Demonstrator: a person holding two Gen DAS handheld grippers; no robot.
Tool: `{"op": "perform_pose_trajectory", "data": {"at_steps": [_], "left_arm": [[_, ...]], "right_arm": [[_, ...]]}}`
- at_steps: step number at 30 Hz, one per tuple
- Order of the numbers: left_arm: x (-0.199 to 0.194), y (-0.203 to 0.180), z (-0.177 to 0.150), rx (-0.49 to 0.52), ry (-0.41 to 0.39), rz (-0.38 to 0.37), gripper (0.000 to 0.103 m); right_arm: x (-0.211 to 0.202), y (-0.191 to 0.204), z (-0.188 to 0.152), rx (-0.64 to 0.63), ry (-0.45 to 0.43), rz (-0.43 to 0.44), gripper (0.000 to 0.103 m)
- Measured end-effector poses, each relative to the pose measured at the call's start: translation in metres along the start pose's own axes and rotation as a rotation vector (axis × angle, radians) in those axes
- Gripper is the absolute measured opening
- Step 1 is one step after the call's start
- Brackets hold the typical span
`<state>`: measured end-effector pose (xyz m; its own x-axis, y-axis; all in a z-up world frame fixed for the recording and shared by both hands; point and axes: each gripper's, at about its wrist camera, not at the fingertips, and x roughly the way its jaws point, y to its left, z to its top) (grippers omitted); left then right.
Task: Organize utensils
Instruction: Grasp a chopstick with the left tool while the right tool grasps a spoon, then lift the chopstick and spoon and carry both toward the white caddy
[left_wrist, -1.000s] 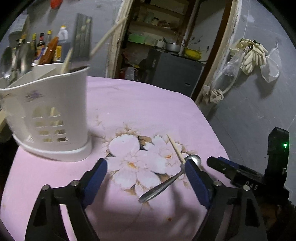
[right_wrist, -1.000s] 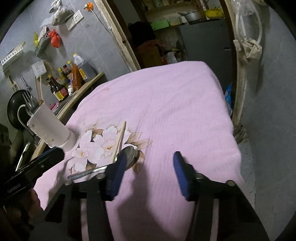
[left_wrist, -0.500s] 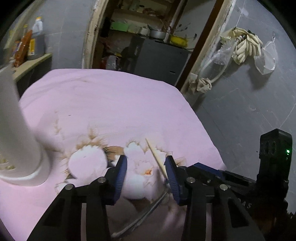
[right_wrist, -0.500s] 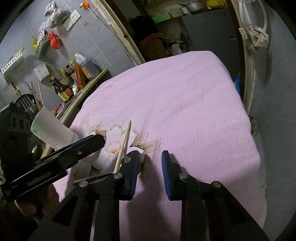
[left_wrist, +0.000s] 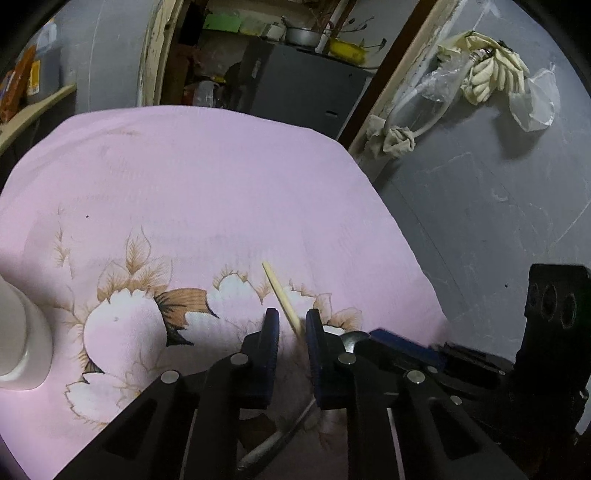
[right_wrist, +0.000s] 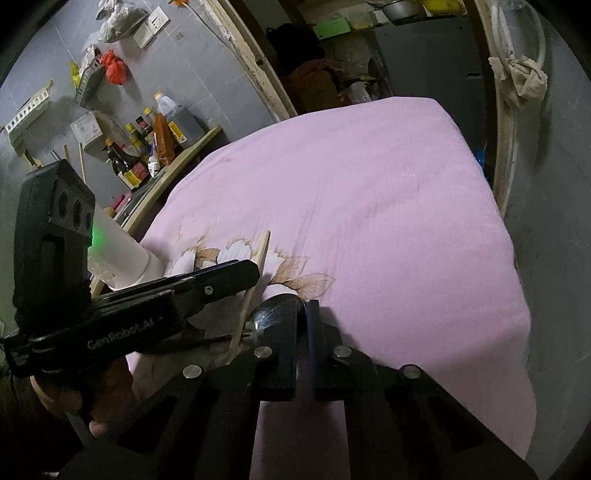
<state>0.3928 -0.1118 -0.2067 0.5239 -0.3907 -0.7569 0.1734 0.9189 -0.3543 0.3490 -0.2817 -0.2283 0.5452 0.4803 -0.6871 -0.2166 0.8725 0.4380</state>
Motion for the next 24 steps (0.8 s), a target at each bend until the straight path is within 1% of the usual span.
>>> {"op": "perform_pose_trajectory", "data": {"at_steps": [3,7,9,11,14,17,18,21,24], "left_arm": [[0.003,0.003,0.001,-0.013,0.012,-0.009,0.014],[0.004,-0.001,0.001,0.000,0.033,-0.010,0.014],[0.008,-0.004,0.005,0.016,0.049,0.006,0.014],[0.010,-0.008,0.007,0.029,0.057,0.018,0.014],[0.013,-0.011,0.012,0.042,0.078,0.040,0.013],[0.016,-0.014,0.016,0.076,0.104,0.088,0.006],[0.017,-0.015,0.017,0.082,0.108,0.095,0.005],[0.017,-0.017,0.018,0.095,0.121,0.110,0.005],[0.013,-0.017,0.018,0.082,0.111,0.116,0.005]], "right_arm": [[-0.008,0.001,0.001,-0.006,-0.024,-0.024,0.003],[-0.023,0.001,0.006,-0.028,-0.028,-0.108,0.003],[-0.031,0.005,0.011,-0.064,-0.038,-0.161,0.003],[-0.038,0.009,0.018,-0.098,-0.046,-0.194,0.003],[-0.046,0.013,0.024,-0.126,-0.054,-0.206,0.002],[-0.052,0.017,0.026,-0.139,-0.053,-0.214,0.002],[-0.054,0.018,0.027,-0.140,-0.053,-0.215,0.002],[-0.058,0.021,0.027,-0.142,-0.056,-0.219,0.002],[-0.065,0.024,0.026,-0.143,-0.065,-0.224,0.002]]}}
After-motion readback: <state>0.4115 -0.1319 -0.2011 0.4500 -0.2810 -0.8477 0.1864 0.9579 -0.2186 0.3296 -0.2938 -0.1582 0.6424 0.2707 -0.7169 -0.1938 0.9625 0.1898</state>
